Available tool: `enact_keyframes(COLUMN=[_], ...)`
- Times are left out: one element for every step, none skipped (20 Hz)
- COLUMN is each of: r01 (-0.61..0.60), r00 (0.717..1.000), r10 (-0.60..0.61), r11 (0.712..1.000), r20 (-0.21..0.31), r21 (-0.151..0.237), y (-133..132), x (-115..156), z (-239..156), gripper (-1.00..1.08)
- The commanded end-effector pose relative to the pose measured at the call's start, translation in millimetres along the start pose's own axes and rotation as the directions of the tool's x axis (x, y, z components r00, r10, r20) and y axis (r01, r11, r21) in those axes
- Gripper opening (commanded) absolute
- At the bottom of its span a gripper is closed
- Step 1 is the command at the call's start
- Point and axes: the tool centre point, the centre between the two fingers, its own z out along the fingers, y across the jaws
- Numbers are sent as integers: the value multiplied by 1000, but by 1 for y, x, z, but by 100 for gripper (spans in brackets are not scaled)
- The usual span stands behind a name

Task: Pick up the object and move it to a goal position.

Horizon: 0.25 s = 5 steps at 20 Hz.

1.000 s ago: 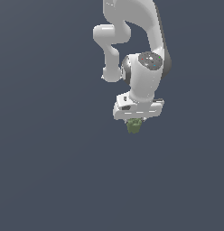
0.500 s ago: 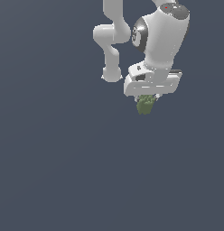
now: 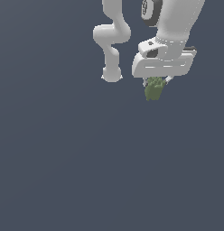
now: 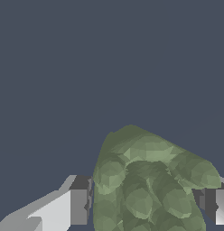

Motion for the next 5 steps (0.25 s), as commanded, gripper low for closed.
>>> enact_keyframes(r01=[-1, -1, -1, -1, -1], r00=[1000, 1000, 1000, 1000, 1000], r10=[1, 1, 1, 1, 1], r11=[1000, 1000, 1000, 1000, 1000], r20=[1, 1, 1, 1, 1], r21=[0, 0, 0, 0, 0], y=[-4, -4, -5, -5, -5], x=[-3, -3, -3, -3, -3], z=[-8, -10, -11, -11, -12], gripper=[-100, -100, -100, -100, -100])
